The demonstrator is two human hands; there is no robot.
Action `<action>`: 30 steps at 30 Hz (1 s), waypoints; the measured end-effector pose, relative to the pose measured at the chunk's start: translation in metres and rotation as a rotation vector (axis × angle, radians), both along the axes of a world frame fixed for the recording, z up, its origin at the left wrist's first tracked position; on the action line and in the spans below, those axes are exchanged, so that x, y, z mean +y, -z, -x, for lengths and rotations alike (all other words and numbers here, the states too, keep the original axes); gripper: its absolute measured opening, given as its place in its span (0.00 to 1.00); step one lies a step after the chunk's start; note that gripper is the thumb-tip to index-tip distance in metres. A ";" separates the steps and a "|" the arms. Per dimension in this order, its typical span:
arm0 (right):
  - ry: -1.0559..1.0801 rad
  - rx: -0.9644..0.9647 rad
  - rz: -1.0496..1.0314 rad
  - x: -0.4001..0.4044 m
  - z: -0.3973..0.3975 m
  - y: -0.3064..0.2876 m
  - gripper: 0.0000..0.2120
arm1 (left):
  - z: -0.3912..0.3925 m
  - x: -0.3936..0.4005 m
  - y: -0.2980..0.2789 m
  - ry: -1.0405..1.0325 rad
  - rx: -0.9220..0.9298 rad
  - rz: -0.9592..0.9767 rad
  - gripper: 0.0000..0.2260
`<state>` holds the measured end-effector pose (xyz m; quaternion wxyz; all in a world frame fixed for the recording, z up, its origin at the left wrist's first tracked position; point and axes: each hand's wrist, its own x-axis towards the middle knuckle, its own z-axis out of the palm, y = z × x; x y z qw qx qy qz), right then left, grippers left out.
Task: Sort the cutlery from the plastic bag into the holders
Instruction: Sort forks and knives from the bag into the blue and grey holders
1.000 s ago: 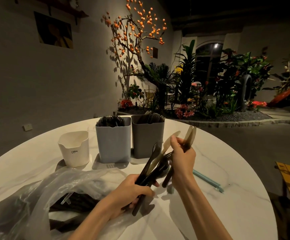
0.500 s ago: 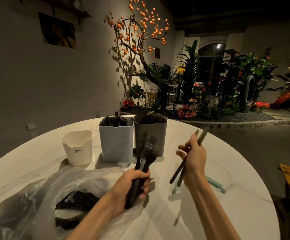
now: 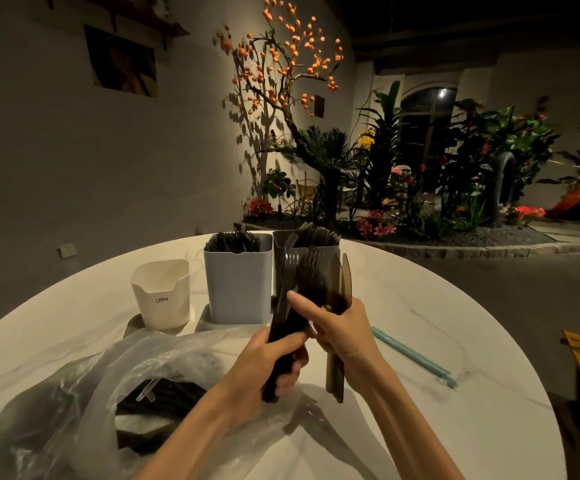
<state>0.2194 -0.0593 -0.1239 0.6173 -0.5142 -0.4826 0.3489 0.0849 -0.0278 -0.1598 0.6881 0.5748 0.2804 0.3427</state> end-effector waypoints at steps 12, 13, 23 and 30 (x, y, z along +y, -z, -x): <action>-0.143 0.225 0.068 0.001 -0.016 -0.001 0.11 | 0.003 -0.006 -0.004 0.115 -0.083 0.105 0.21; -0.146 0.205 0.058 0.000 -0.014 -0.002 0.12 | 0.004 -0.006 -0.004 0.128 -0.105 0.141 0.22; -0.065 -0.065 -0.092 -0.011 0.007 -0.017 0.13 | -0.004 -0.007 -0.002 -0.007 0.331 -0.330 0.11; -0.100 -0.259 -0.092 -0.005 0.009 -0.012 0.09 | -0.015 0.002 -0.003 -0.291 0.249 -0.385 0.11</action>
